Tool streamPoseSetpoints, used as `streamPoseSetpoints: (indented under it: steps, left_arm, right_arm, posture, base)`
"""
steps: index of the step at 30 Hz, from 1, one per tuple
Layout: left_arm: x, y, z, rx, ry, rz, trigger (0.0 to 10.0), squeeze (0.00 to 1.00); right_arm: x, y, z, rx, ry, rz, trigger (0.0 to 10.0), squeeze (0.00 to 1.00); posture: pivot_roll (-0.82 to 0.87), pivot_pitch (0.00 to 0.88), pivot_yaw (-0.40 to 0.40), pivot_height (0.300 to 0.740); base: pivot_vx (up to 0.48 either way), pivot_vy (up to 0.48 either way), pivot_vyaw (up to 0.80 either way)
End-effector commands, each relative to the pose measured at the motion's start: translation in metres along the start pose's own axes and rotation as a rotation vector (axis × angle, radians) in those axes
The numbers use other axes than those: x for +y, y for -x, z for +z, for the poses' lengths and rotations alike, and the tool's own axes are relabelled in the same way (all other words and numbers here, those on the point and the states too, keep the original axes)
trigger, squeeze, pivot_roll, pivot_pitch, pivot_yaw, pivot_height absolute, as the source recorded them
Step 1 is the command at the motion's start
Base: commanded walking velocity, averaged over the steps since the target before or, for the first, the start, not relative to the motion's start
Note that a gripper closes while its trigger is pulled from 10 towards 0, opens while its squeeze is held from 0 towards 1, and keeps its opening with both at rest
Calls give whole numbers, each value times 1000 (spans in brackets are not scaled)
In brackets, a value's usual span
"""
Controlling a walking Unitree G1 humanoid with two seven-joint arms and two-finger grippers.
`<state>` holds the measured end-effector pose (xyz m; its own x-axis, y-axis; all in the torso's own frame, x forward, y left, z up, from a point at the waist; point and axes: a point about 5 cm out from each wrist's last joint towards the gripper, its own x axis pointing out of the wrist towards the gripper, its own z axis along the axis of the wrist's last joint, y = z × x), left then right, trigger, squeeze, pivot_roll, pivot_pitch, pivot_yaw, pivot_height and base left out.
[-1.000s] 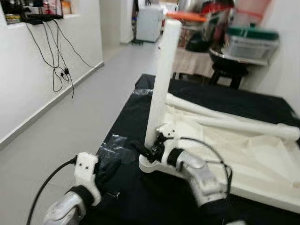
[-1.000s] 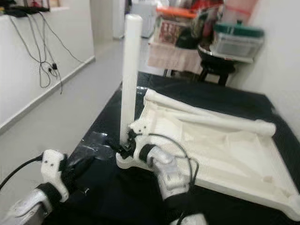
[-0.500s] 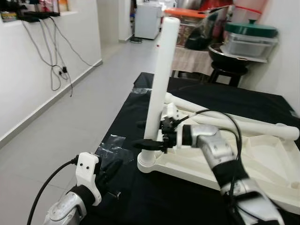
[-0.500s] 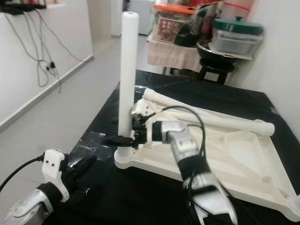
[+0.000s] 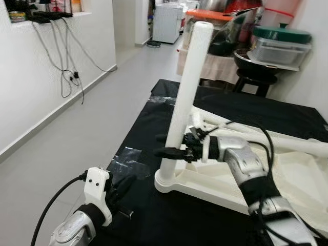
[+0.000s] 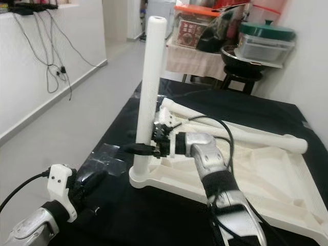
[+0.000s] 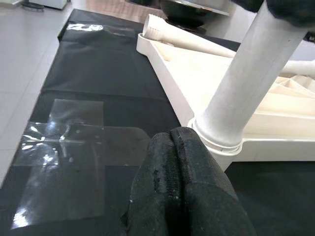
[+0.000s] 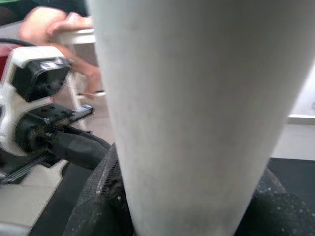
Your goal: Building children table
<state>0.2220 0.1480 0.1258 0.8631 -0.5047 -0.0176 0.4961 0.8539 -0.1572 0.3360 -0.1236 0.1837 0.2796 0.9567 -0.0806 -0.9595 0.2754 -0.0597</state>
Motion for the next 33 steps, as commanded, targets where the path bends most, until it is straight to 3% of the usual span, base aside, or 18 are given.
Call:
streamPoseSetpoints:
  steps: [1,3,4,6,9,11,14,15,16,17,18,19,22,24,25,26,27,33]
  left_arm:
    - [-2,2,0,5,7,-6,10000,0]
    - [0,4,1,6,5,-4,10000,0]
    - [0,5,1,6,5,-3,10000,0]
    - [1,5,2,7,3,-2,10000,0]
    - [4,6,1,13,-2,1,10000,0]
    - [4,3,1,17,2,-10,10000,0]
    - [4,2,1,21,-1,-17,10000,0]
    - [4,3,1,18,-2,-8,10000,0]
    - [4,3,1,18,-2,-8,10000,0]
    - [4,3,1,15,-3,4,10000,0]
    - [4,3,1,15,-3,4,10000,0]
    - [4,2,0,14,-3,6,10000,0]
    - [4,2,0,15,-3,6,10000,0]
    - [4,1,0,16,0,2,10000,0]
    - [4,1,0,16,0,2,10000,0]
    - [4,1,0,17,1,0,10000,0]
    - [4,1,-1,17,2,-2,10000,0]
    - [3,-1,-2,17,2,-1,10000,0]
  right_arm:
    - [8,3,-28,93,-70,-143,0,0]
    - [15,-8,-59,112,-249,-841,0,0]
    - [20,-5,-68,140,-305,-1030,0,0]
    - [69,-30,-88,218,-338,-772,0,0]
    - [55,-31,-71,143,-285,-773,0,0]
    - [46,-28,-72,185,-242,-774,0,0]
    - [53,-32,-76,233,-239,-723,0,0]
    - [52,-33,-75,228,-236,-727,10000,0]
    - [52,-33,-75,228,-236,-727,10000,0]
    - [51,-35,-70,211,-229,-749,10000,122]
    - [51,-35,-70,211,-229,-749,10000,122]
    - [50,-36,-66,179,-240,-744,10000,1000]
    - [50,-37,-62,160,-249,-743,10000,1000]
    - [49,-42,-44,41,-225,-526,10000,1000]
    - [49,-42,-44,41,-225,-526,10000,1000]
    - [50,-42,-38,12,-187,-416,10000,902]
    - [50,-41,-34,-2,-153,-319,10000,67]
    - [37,-31,-33,25,-104,-104,10000,0]
  posture:
    - [105,0,-117,740]
    - [98,0,-115,740]
    - [98,0,-115,740]
    - [100,1,-109,740]
    - [81,0,-84,740]
    - [102,0,-102,740]
    - [107,0,-104,740]
    - [107,0,-98,740]
    - [107,0,-98,740]
    - [113,0,-101,740]
    - [113,0,-101,740]
    - [115,0,-102,740]
    - [116,0,-102,740]
    - [118,0,-100,740]
    - [118,0,-100,740]
    - [118,0,-100,740]
    - [122,0,-99,740]
    - [133,0,-107,740]
  base:
    - [0,0,0]
    - [0,0,0]
    - [0,0,0]
    - [0,0,0]
    - [0,0,0]
    - [0,0,0]
    - [0,0,0]
    - [0,0,0]
    - [0,0,0]
    - [0,0,0]
    - [0,0,0]
    - [0,0,0]
    - [0,0,0]
    - [0,0,0]
    - [0,0,0]
    - [0,0,0]
    - [0,0,0]
    - [0,0,0]
